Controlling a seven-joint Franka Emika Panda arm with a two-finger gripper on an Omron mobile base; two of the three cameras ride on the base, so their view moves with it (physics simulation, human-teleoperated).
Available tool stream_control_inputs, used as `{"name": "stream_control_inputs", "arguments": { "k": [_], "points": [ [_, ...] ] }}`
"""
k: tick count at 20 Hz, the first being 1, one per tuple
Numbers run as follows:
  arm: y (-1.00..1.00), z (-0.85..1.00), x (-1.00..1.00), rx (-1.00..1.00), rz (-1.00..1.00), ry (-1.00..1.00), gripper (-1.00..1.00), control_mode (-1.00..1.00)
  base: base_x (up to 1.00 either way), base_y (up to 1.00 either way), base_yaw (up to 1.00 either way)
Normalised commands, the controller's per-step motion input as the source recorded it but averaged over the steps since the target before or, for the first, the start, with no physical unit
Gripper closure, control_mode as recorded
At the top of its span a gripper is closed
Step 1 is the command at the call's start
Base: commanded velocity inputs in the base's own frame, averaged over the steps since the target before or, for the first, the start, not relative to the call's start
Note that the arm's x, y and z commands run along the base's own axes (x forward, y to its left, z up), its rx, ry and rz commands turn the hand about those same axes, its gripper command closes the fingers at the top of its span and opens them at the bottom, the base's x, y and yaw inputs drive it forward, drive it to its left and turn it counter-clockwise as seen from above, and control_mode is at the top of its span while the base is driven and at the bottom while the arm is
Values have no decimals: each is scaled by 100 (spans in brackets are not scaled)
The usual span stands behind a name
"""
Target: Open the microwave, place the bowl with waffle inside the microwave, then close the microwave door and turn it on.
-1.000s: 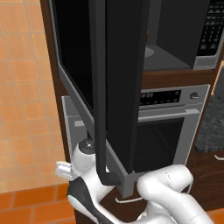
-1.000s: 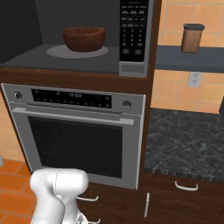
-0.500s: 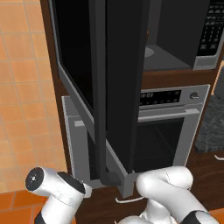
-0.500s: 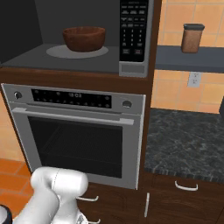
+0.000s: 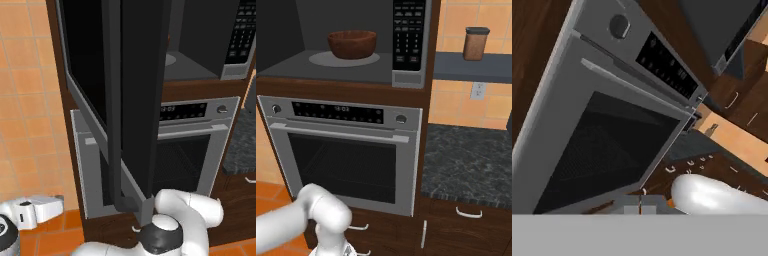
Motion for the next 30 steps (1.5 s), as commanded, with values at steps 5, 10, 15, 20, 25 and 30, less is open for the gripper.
{"name": "stream_control_inputs", "arguments": {
  "k": [5, 10, 15, 20, 25, 30],
  "points": [
    [-27, -7, -47, -41, 3, -31, 100, -100, 0, 0, 0],
    [-20, 82, -20, -56, 7, -47, 100, -100, 0, 0, 0],
    [-15, 62, 8, -41, 28, -34, 100, -100, 0, 0, 0],
    [-4, 18, 44, -16, 49, 18, 100, -100, 0, 0, 0],
    [-19, 56, 1, -5, 35, -14, 100, -100, 0, 0, 0],
    [-63, 98, -2, 5, 23, -18, 100, -100, 0, 0, 0]
  ]
}}
